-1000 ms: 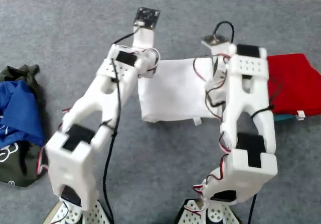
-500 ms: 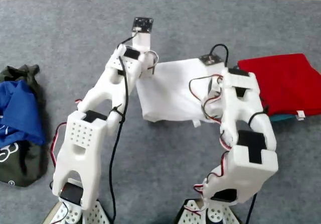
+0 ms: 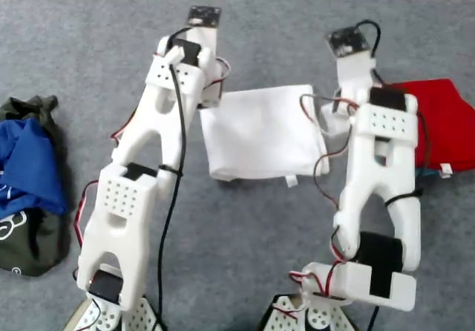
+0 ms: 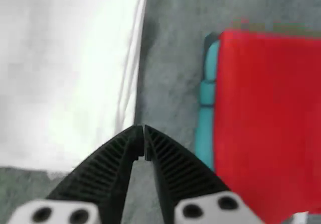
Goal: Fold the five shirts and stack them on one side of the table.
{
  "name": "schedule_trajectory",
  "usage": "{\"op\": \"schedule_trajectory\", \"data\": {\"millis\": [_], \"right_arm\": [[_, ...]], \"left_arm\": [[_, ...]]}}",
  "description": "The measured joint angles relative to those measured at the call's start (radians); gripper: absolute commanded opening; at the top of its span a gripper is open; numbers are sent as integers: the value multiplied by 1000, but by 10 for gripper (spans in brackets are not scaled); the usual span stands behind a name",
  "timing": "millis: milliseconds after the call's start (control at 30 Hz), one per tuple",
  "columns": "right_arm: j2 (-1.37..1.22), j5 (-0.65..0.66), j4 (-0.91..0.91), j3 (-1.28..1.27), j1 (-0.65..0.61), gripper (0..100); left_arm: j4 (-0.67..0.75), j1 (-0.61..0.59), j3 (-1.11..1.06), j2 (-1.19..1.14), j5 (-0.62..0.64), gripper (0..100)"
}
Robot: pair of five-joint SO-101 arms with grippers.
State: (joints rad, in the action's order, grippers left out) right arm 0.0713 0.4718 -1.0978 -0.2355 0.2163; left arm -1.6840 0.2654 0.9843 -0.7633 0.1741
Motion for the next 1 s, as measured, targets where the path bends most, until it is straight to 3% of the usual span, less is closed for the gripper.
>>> {"op": "schedule_trajectory", "data": {"millis": [300, 600, 800, 1000], "right_arm": [[-356, 0, 89, 308, -54, 15], [-697, 2, -132, 773, -64, 15], [-859, 2, -299, 1020, -66, 15], [-902, 2, -471, 1221, -68, 15]], "left_arm": [[-63, 91, -54, 55, -18, 29], [-49, 114, -224, 153, -57, 30], [161, 147, -588, 358, -58, 29], [543, 143, -1169, 741, -66, 29]]}}
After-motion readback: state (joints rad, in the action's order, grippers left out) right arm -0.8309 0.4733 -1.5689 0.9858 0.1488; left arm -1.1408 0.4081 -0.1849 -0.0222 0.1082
